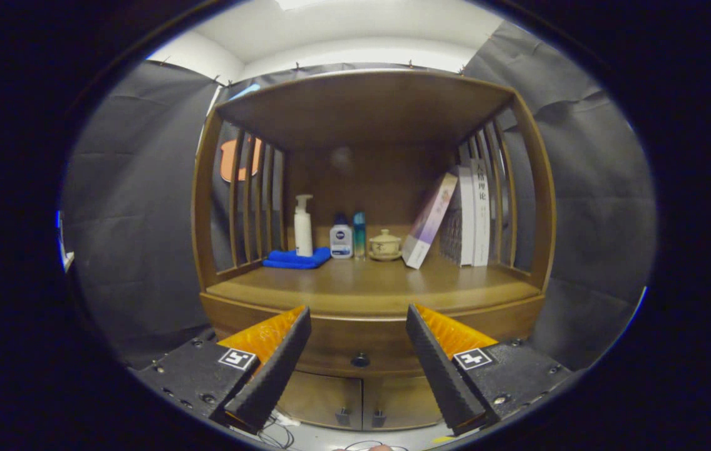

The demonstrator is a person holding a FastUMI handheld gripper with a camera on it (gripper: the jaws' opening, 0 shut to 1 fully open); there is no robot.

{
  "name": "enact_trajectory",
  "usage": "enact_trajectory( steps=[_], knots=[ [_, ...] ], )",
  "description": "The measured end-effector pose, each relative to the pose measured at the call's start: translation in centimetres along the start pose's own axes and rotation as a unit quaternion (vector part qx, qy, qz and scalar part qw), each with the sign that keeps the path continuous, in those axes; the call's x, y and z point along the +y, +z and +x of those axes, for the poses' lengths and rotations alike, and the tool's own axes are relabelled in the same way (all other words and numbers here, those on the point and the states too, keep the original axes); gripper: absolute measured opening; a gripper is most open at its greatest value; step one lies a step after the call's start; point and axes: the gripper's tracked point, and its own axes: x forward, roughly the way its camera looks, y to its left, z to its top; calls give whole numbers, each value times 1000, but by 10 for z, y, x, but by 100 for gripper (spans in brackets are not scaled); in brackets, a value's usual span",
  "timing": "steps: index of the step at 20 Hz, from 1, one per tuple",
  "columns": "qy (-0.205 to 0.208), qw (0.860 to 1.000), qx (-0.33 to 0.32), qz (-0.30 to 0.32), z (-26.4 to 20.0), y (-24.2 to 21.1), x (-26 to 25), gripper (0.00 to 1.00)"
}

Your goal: Pull open the drawer, take out the items inside it, and place them on the countertop above the cabinet.

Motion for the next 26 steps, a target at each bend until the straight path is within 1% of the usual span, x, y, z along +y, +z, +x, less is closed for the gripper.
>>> enact_trajectory(
  steps=[3,5,9,11,13,16,19,23,25,26],
  knots=[
    [-9,1000,10,-2,22,-31,-6,99],
    [-22,999,23,-6,34,-52,-12,100],
    [-22,999,37,12,66,-71,-12,99],
    [-24,998,48,15,73,-84,-9,98],
    [-23,998,52,15,76,-90,-5,94],
    [-26,998,52,-4,77,-93,-7,82],
    [-31,998,51,-5,79,-95,-7,70],
    [-31,998,55,10,79,-99,2,49],
    [-49,997,55,5,81,-99,-4,36],
    [-52,997,54,9,75,-98,-3,33]
  ],
)
